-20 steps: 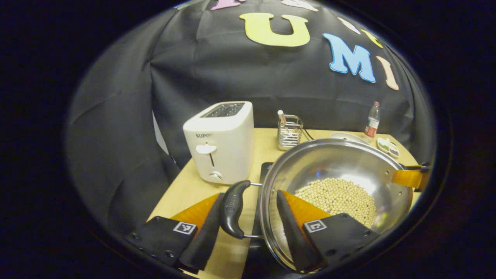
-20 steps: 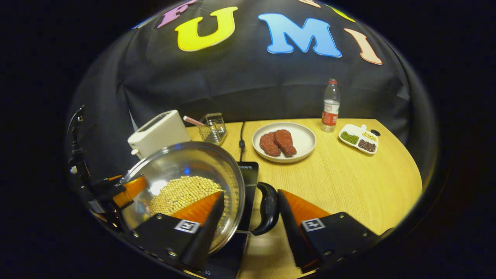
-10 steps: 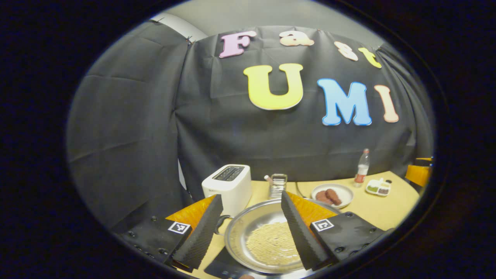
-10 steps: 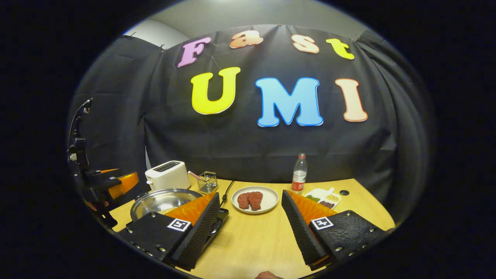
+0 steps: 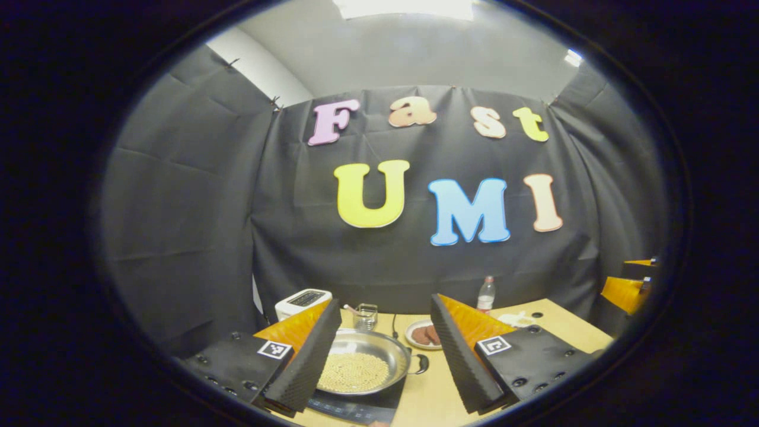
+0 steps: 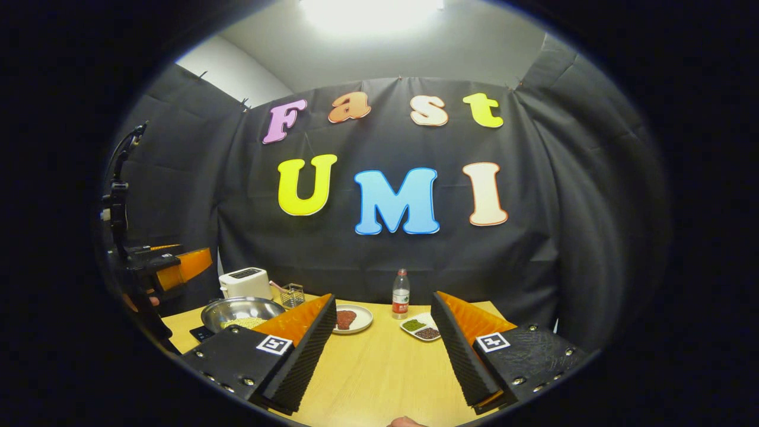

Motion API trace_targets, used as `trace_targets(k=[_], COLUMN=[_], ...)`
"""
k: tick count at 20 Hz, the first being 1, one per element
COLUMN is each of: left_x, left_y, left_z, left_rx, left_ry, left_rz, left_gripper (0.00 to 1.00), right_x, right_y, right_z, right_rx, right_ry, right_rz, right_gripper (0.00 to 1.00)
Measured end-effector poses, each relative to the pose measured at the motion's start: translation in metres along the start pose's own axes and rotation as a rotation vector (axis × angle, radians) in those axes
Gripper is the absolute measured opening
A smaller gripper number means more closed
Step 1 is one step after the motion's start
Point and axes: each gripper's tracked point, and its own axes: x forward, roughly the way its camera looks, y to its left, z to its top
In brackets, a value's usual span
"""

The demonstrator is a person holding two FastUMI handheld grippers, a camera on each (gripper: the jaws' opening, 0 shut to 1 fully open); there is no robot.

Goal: First push the handle of the pot to place it horizontally, then grasp the pot with both hands and set it on the induction cooktop.

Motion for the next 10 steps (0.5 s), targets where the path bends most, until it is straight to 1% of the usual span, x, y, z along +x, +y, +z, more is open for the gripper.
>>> trace_targets(k=[3,7,9,10], left_x=[-0.024,-0.040,-0.043,-0.042], left_y=[-0.020,-0.025,-0.030,-0.028], left_z=[0.011,0.032,0.038,0.040], left_rx=[-0.008,0.049,0.036,0.026], left_ry=[-0.013,-0.058,-0.063,-0.072], left_rz=[-0.038,-0.079,-0.105,-0.108], left_gripper=[1.00,1.00,0.95,0.92], right_x=[-0.024,-0.041,-0.047,-0.048], right_y=[-0.018,-0.029,-0.021,-0.024], right_z=[0.010,0.028,0.035,0.038], right_rx=[0.022,0.028,0.047,0.045], right_ry=[-0.013,-0.051,-0.078,-0.087], right_rz=[-0.042,-0.107,-0.109,-0.124], right_gripper=[0.97,0.97,0.97,0.97])
